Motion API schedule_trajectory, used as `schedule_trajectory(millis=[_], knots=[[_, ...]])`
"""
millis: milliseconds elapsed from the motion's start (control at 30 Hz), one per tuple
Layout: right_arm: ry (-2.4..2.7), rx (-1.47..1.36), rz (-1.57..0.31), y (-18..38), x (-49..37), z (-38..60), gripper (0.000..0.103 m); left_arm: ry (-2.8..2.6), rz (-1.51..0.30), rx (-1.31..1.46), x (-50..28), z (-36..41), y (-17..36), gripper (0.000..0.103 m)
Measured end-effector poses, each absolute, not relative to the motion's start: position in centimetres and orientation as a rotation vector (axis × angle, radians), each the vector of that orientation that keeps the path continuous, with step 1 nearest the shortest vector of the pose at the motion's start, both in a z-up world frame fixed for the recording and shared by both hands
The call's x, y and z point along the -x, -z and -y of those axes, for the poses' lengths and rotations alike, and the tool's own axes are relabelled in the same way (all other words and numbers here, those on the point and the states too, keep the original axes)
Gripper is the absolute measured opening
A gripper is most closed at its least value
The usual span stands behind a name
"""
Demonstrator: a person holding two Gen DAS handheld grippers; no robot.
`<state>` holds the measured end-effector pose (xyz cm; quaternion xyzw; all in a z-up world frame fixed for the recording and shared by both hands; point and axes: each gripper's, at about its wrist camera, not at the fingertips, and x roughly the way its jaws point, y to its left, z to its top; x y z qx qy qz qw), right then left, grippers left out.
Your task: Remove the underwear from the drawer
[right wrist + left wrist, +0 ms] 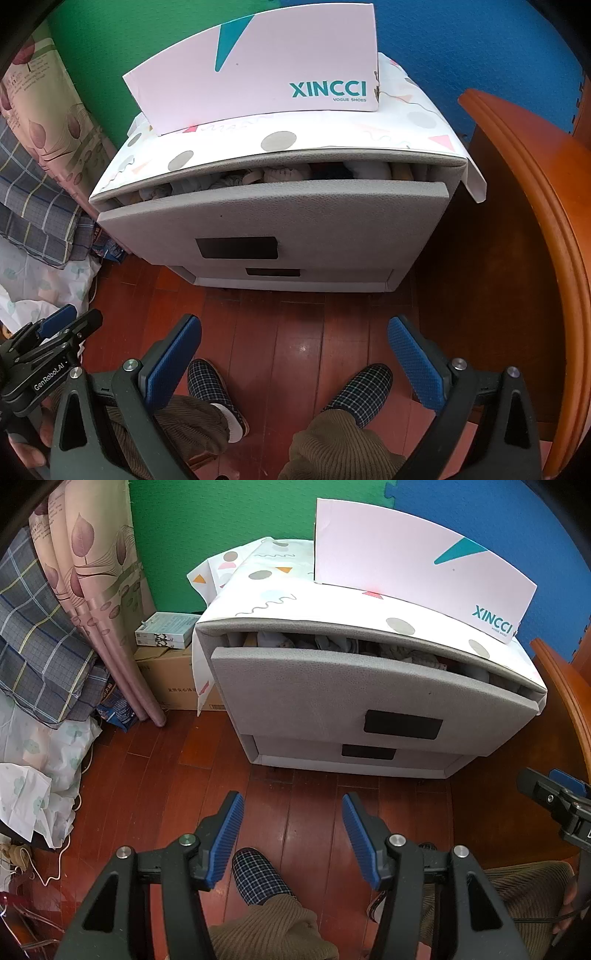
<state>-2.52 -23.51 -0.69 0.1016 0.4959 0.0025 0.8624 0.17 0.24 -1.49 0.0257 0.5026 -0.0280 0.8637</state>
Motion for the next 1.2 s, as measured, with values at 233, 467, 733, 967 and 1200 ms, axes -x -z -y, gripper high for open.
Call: schedule_trajectory(millis=[233, 467, 733, 967, 1200], knots=[[-0.003, -0.216, -1.049, 0.8, 2.6, 23.6, 0.101, 0.058, -1.053, -0.053, -0.2, -0.3, 1.5, 0.057], [-0.006, -0.228, -1.053, 0.9, 2.6, 23.7, 0.101, 0.069, -1.054, -0.033, -0.1, -0.3, 1.4, 0.057], [0.031, -0.184, -1.117, 0.9, 2.5, 23.9, 0.101, 0.117, -1.023, 0.138, -1.1, -2.5, 0.2, 0.057], [0.017, -0.208, -1.113, 0.9, 2.5, 24.3, 0.101, 0.121, -1.030, 0.329, -5.3, -5.3, -0.5, 0.059], [0.016, -0.244, -1.096, 1.0, 2.7, 25.3, 0.101, 0.087, -1.054, 0.432, -10.1, -7.1, 0.8, 0.069]])
